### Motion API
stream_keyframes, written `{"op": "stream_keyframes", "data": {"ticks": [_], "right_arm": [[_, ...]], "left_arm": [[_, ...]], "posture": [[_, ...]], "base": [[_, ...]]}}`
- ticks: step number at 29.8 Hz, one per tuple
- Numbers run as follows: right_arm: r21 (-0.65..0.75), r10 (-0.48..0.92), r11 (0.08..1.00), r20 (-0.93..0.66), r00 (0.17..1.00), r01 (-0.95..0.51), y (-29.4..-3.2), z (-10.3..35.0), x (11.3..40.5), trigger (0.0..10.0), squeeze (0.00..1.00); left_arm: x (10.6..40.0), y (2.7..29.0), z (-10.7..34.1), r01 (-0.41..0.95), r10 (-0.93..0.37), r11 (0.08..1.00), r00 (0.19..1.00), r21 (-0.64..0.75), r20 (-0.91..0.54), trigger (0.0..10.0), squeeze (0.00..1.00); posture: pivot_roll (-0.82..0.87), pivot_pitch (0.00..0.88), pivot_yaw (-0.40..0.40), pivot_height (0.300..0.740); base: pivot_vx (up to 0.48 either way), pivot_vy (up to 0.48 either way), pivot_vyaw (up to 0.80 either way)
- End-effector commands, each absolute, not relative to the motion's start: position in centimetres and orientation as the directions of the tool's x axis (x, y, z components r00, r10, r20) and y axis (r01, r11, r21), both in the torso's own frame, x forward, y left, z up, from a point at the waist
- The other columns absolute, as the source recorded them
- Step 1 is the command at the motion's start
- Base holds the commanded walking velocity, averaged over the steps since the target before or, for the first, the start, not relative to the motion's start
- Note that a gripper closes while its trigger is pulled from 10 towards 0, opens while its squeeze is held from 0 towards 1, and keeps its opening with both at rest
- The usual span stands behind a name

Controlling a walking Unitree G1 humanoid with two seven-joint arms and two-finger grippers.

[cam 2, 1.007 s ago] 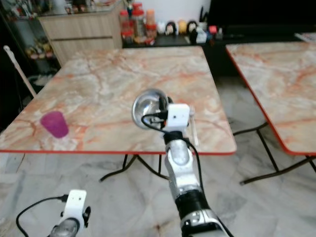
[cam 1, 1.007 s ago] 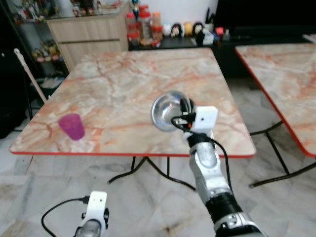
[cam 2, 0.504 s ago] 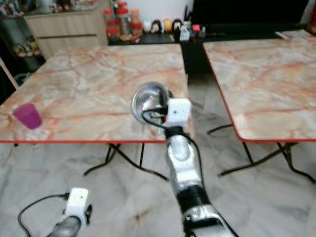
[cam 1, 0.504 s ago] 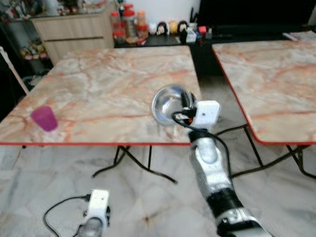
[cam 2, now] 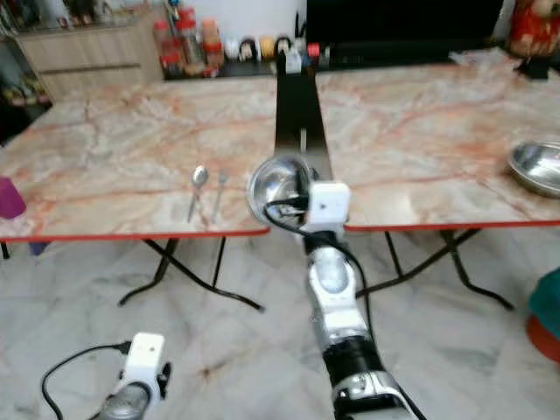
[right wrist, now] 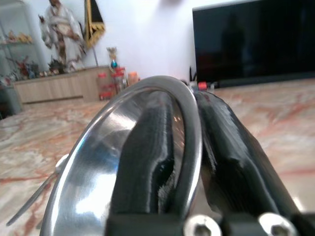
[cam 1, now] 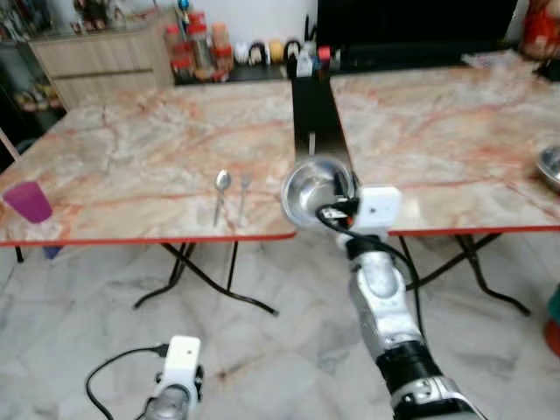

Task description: Setting the table

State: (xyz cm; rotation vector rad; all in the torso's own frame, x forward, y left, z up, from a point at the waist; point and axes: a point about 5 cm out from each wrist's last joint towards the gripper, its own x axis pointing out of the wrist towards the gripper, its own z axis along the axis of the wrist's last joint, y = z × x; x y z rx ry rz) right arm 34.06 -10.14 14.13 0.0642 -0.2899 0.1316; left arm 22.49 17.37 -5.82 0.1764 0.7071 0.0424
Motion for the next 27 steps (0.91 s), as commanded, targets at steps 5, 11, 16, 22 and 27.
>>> {"op": "stream_keyframes", "data": {"ticks": [5,11,16,22,27], "right_arm": [[-0.015,0.210,0.977,0.224,0.952,-0.212,-8.8,11.7,32.6,10.0,0.00],[-0.017,0.211,0.977,-0.023,0.977,-0.212,-9.9,6.1,31.2,10.0,0.00],[-0.045,0.182,0.979,-0.227,0.957,-0.197,-11.0,2.3,29.8,10.0,0.00],[-0.036,0.132,0.985,-0.495,0.859,-0.171,-13.1,-2.7,26.4,10.0,0.00],[-0.044,0.083,0.990,-0.583,0.808,-0.134,-14.0,-4.3,24.7,10.0,0.00]], "left_arm": [[22.4,18.7,-5.7,0.008,0.131,0.978,0.757,0.209,-0.641,10.0,0.00],[22.3,18.6,-5.8,-0.001,0.133,0.979,0.756,0.202,-0.641,10.0,0.00],[22.3,18.5,-5.9,0.003,0.127,0.981,0.753,0.196,-0.646,10.0,0.00],[22.0,18.1,-6.2,0.020,0.088,0.989,0.728,0.149,-0.680,10.0,0.00],[21.7,17.9,-6.4,0.027,0.073,0.991,0.718,0.132,-0.693,10.0,0.00]], "posture": [[-0.02,0.000,0.054,0.740],[-0.02,0.000,0.050,0.740],[-0.02,0.000,0.053,0.740],[-0.02,0.000,0.053,0.740],[-0.01,0.000,0.061,0.740]], "base": [[0.000,-0.382,0.00],[0.000,-0.382,0.00],[0.000,-0.358,0.00],[0.000,0.000,0.00],[0.000,0.000,0.00]]}}
